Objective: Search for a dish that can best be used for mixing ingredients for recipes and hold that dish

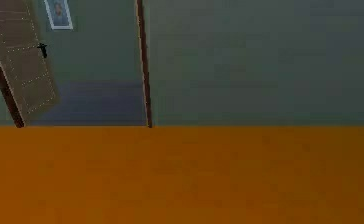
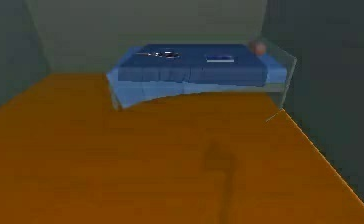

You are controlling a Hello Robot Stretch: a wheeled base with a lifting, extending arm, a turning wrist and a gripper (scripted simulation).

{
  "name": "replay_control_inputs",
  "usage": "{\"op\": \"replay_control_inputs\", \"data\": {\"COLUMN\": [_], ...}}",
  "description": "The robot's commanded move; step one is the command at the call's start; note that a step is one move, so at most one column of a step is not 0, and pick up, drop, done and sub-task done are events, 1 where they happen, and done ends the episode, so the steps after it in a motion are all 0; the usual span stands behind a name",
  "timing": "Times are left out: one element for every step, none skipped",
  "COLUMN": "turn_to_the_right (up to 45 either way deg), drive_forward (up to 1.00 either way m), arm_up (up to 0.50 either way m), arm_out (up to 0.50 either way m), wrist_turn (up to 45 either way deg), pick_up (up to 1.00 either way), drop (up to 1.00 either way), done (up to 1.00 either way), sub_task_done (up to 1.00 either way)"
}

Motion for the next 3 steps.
{"op": "replay_control_inputs", "data": {"turn_to_the_right": [-45.0, -15.0, 0.0], "drive_forward": [0.0, 0.0, 1.0], "arm_up": [0.0, 0.0, 0.0], "arm_out": [0.0, 0.0, 0.0], "wrist_turn": [0.0, 0.0, 0.0], "pick_up": [0.0, 0.0, 0.0], "drop": [0.0, 0.0, 0.0], "done": [0.0, 0.0, 0.0], "sub_task_done": [0.0, 0.0, 0.0]}}
